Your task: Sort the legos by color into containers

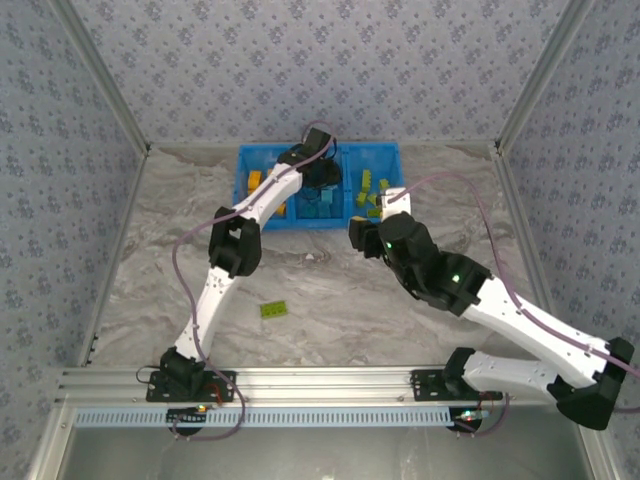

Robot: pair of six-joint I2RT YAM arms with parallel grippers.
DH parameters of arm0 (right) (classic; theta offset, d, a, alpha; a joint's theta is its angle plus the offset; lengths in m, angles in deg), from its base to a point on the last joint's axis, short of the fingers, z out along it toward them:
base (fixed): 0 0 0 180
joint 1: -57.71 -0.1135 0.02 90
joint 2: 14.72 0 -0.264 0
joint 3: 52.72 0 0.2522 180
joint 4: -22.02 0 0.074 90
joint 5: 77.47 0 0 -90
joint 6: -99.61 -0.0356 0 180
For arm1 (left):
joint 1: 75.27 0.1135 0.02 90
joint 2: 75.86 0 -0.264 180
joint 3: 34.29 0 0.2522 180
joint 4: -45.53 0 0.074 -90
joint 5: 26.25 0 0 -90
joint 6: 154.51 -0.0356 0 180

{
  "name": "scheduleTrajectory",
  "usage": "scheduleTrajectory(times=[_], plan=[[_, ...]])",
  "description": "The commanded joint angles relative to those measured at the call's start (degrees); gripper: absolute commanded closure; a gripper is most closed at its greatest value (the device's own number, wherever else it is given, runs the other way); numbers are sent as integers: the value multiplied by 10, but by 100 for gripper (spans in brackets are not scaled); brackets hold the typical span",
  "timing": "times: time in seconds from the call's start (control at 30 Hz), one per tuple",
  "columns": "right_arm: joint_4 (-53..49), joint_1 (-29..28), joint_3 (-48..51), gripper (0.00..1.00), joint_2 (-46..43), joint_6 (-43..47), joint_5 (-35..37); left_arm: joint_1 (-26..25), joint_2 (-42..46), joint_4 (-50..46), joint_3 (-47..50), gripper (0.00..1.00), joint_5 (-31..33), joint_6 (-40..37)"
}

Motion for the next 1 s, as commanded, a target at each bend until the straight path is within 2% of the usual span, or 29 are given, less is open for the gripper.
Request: scheduleTrajectory(times=[0.0, 0.07, 0.2, 0.37, 0.47, 0.67, 0.77, 0.87, 0.97], plan=[[56, 30, -4, 39, 20, 13, -17, 1, -7, -29, -29, 57, -10, -10], [60, 45, -17, 39, 40, 18, -32, 1, -6, -41, -35, 49, -9, -13], [64, 59, -43, 39, 72, 26, -52, 0, 9, -49, -36, 43, -8, -22], [61, 55, -46, 40, 77, 27, -64, -2, 55, -53, -36, 42, -6, -21], [77, 39, -25, 40, 59, 50, -68, -9, 109, -59, -30, 42, 20, -19], [82, -7, 12, 36, 18, 115, -125, -11, 291, -113, 59, 43, 137, 36], [40, -27, 13, 32, 27, 134, -172, -11, 435, -109, 180, 42, 175, 30], [10, -43, 18, 28, 47, 145, -236, -10, 598, -85, 338, 39, 159, 6], [-5, -58, 16, 24, 84, 168, -315, 0, 720, -122, 428, 34, 72, -19]])
